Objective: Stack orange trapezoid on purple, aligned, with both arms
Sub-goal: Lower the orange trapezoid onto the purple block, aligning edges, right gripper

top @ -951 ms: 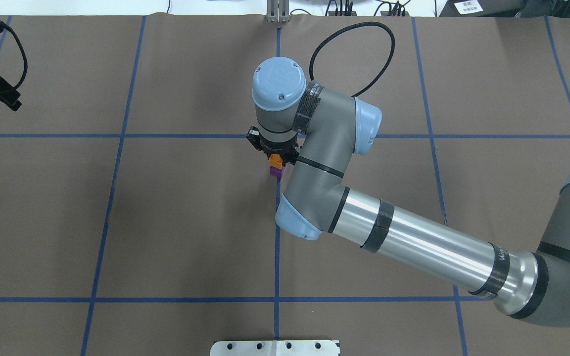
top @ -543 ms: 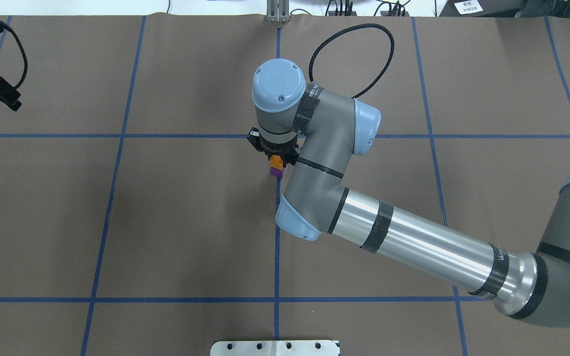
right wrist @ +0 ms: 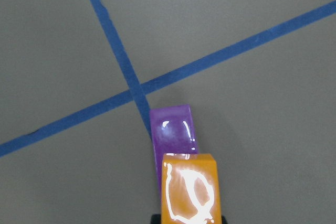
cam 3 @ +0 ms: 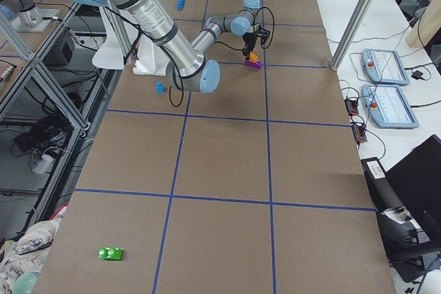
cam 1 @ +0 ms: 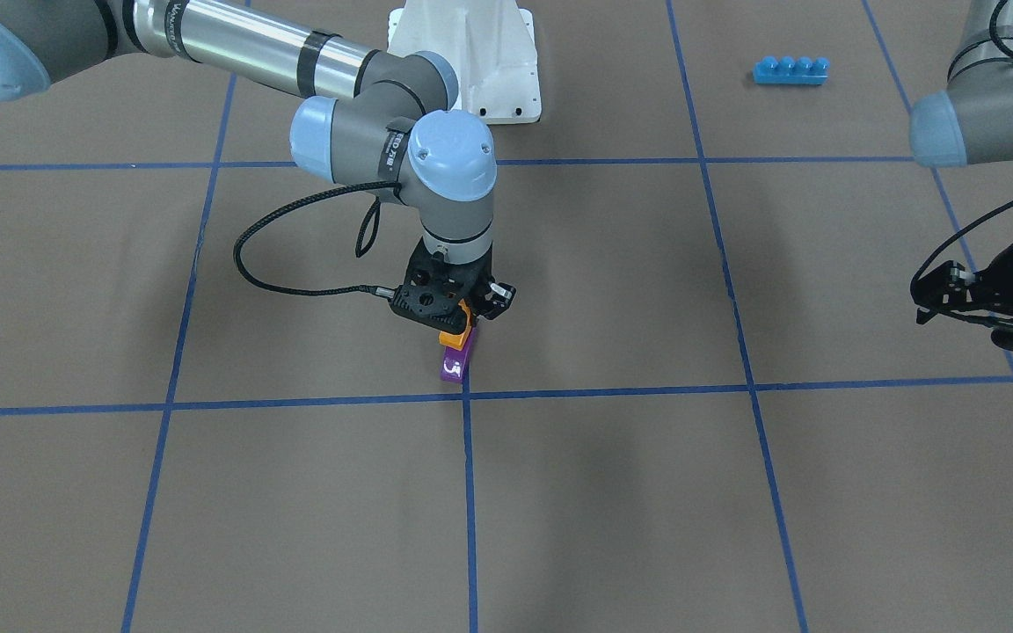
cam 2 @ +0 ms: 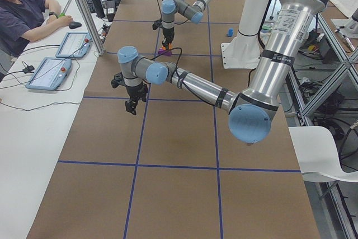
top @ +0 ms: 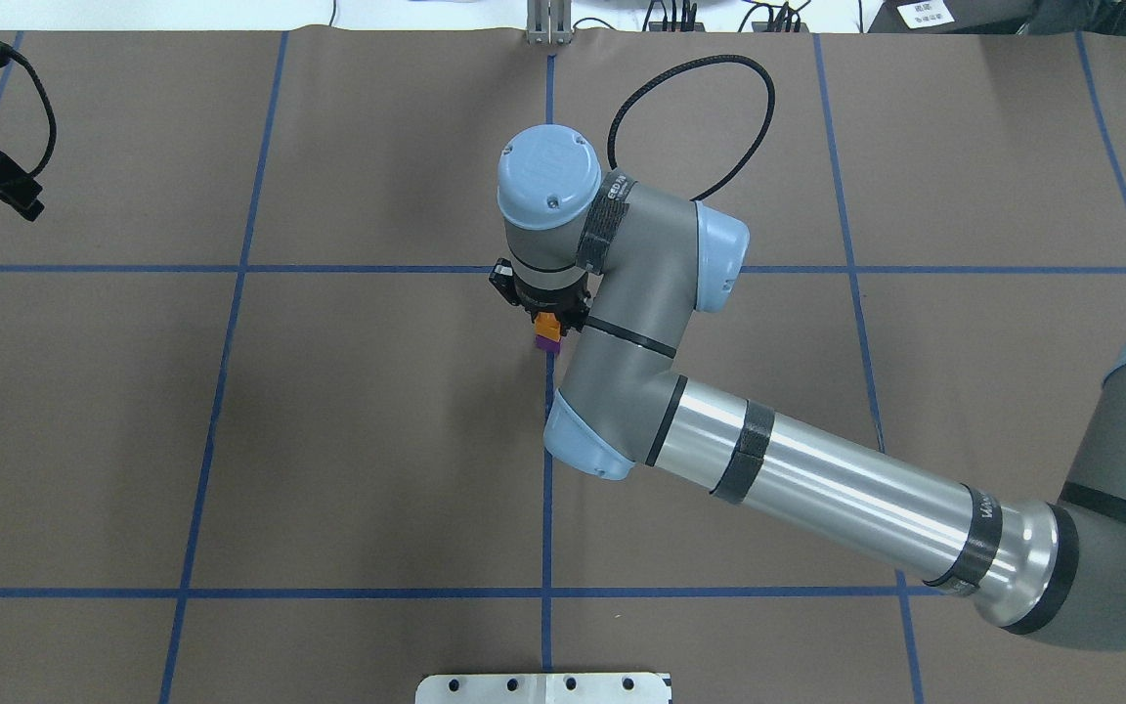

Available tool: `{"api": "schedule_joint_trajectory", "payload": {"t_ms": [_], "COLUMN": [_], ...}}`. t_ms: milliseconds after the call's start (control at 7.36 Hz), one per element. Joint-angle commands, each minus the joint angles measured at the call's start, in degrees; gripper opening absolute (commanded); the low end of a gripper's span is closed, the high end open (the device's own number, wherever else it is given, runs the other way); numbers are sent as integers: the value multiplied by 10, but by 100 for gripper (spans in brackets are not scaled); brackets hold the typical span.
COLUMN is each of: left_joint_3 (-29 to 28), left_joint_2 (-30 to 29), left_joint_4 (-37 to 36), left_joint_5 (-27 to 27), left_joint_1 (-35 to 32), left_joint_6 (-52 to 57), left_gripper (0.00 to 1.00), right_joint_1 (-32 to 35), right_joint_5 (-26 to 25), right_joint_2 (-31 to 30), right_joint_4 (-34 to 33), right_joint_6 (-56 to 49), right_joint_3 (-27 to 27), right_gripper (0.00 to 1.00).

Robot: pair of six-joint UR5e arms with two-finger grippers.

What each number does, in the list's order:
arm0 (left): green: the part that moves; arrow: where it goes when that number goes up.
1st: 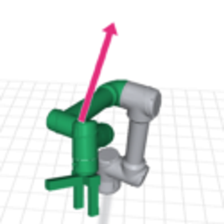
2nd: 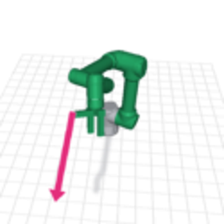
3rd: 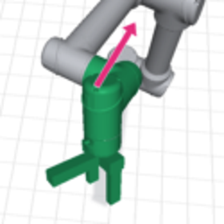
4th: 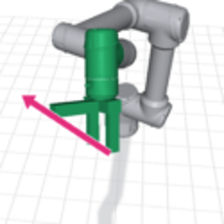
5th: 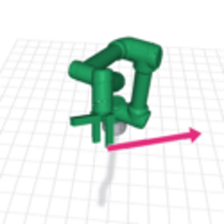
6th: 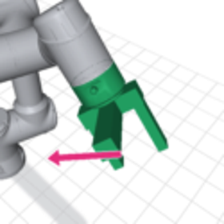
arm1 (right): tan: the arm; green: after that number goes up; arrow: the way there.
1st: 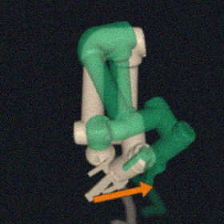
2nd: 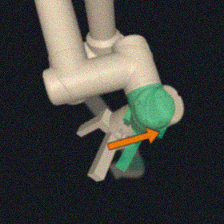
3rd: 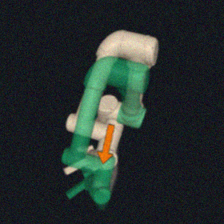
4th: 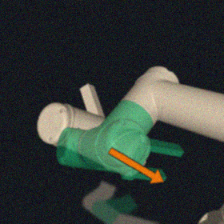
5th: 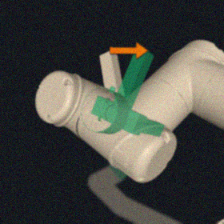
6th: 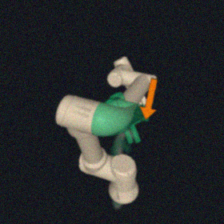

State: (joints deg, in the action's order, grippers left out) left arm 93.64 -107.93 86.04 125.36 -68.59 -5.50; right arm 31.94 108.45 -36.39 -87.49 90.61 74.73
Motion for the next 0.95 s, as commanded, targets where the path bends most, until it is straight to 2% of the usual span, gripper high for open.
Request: {"api": "schedule_joint_trajectory", "payload": {"t_ms": [0, 407, 543, 679, 815], "left_joint_3": [-1, -1, -1, -1, -1], "left_joint_2": [0, -1, -1, -1, -2], "left_joint_4": [0, 0, 0, 0, 0], "left_joint_5": [0, 0, 0, 0, 0], "left_joint_1": [0, 0, 0, 0, 0], "left_joint_6": [0, -3, -3, -4, -4], "left_gripper": [100, 100, 100, 100, 100], "right_joint_1": [-1, -4, -3, -4, -2], "right_joint_5": [-8, -9, -9, -9, -8], "right_joint_2": [-3, -4, -3, -3, -2], "right_joint_4": [22, 59, 61, 60, 60], "right_joint_6": [-2, -1, -1, 1, 0], "right_joint_3": [-2, -25, -25, -23, -20], "right_gripper": [0, 0, 31, 99, 100]}}
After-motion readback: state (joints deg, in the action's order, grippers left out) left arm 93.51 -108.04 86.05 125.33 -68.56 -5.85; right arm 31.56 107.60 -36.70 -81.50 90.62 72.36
